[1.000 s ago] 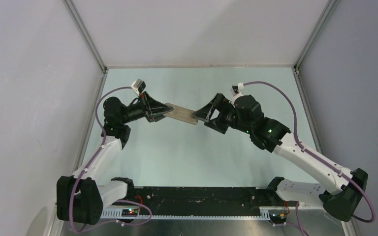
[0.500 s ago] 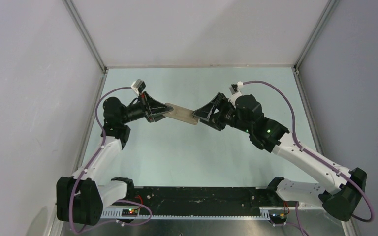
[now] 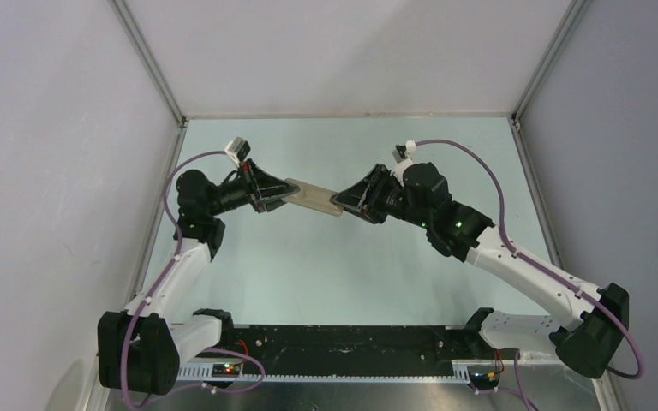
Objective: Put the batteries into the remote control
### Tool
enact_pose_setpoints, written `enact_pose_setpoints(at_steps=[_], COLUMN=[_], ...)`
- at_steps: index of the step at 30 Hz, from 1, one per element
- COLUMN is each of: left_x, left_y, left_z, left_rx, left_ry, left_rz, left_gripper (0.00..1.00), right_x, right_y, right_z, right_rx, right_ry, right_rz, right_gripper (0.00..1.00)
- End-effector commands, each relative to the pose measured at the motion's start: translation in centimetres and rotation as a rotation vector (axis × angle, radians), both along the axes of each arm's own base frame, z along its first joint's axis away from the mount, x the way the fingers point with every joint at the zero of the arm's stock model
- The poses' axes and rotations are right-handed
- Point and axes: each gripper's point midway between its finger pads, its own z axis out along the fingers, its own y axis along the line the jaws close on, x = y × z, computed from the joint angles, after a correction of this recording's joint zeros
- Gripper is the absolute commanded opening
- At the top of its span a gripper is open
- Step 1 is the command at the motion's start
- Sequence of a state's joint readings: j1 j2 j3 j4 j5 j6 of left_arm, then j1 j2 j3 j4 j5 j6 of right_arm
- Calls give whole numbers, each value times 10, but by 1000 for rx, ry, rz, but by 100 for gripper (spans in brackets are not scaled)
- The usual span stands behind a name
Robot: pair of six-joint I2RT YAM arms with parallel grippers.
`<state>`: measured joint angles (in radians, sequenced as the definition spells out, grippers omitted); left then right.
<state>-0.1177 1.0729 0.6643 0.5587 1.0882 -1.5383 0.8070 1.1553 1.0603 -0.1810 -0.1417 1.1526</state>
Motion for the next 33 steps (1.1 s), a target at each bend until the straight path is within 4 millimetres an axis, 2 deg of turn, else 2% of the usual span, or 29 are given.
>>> enact_pose_setpoints(at_steps=[1,7,11,13,15,17,19,25,29,33], left_x=[-12,-12,-13,-13,-14,-14,-15,-29,-43,-62], left_y=[0,0,0,0,0,0,0,0,1,-2], left_z=[34,33,31,31,31,32,33,46,58,70], left_rx=[-19,-17,-5,8,22,36,48,96,127,141], left_ry=[-117,-119,-147,-185,-224,-272,-313,-540,-726,-880], left_rz=[-21,-22,-25,-29,-34,-38,-45,-74,-78,-134], left_gripper=[0,0,0,0,0,0,0,0,0,0], right_x=[-4,-6,-5,-4,-3,-4,-6,-14,-33,-47], right_y=[13,23,15,7,-2,-11,-19,-41,-40,-37], right_z=[-1,-11,-7,-1,8,19,31,46,58,64], right_rx=[9,-4,-7,-2,7,17,24,7,45,97], right_ry=[-14,1,-6,-15,-33,-72,-127,-228,-310,-320], right_rz=[51,79,56,33,11,0,1,41,207,348], right_gripper=[36,35,41,51,70,82,88,93,96,98])
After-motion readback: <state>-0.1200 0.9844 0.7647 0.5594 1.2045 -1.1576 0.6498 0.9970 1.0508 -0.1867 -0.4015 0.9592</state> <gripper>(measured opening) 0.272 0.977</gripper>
